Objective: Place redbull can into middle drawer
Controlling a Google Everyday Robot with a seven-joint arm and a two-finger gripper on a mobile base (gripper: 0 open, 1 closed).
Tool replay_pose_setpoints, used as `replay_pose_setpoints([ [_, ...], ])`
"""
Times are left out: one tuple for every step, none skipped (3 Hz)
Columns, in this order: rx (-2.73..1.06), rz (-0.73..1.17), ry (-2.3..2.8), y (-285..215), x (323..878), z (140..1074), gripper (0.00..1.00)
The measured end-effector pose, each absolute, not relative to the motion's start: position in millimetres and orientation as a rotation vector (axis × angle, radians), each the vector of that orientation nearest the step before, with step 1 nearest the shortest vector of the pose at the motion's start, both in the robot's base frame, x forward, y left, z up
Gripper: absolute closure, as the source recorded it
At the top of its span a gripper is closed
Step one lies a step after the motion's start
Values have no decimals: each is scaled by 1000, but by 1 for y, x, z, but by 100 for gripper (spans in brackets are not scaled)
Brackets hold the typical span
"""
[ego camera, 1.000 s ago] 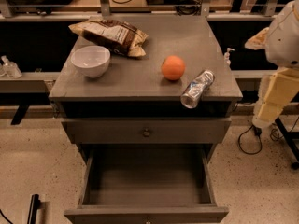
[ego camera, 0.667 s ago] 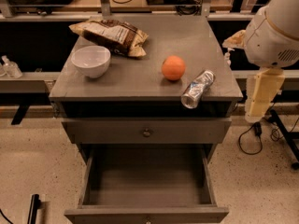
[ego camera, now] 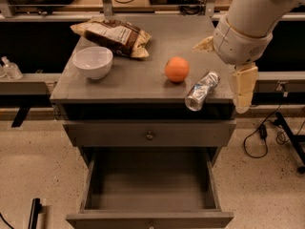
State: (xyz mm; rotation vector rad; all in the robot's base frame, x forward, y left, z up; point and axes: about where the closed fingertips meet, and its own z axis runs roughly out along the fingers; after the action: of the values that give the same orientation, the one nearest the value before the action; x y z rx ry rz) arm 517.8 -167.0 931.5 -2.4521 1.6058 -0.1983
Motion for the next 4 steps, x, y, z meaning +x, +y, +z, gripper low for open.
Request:
replay_pose_setpoints([
  [-2593,-154,1467,-162,537,913,0],
  [-2677,-114,1394,-162,548,889,0],
  [-2715,-90,1347,-163,557,873,0],
  [-2743,-85,1324,-161,566,862,0],
])
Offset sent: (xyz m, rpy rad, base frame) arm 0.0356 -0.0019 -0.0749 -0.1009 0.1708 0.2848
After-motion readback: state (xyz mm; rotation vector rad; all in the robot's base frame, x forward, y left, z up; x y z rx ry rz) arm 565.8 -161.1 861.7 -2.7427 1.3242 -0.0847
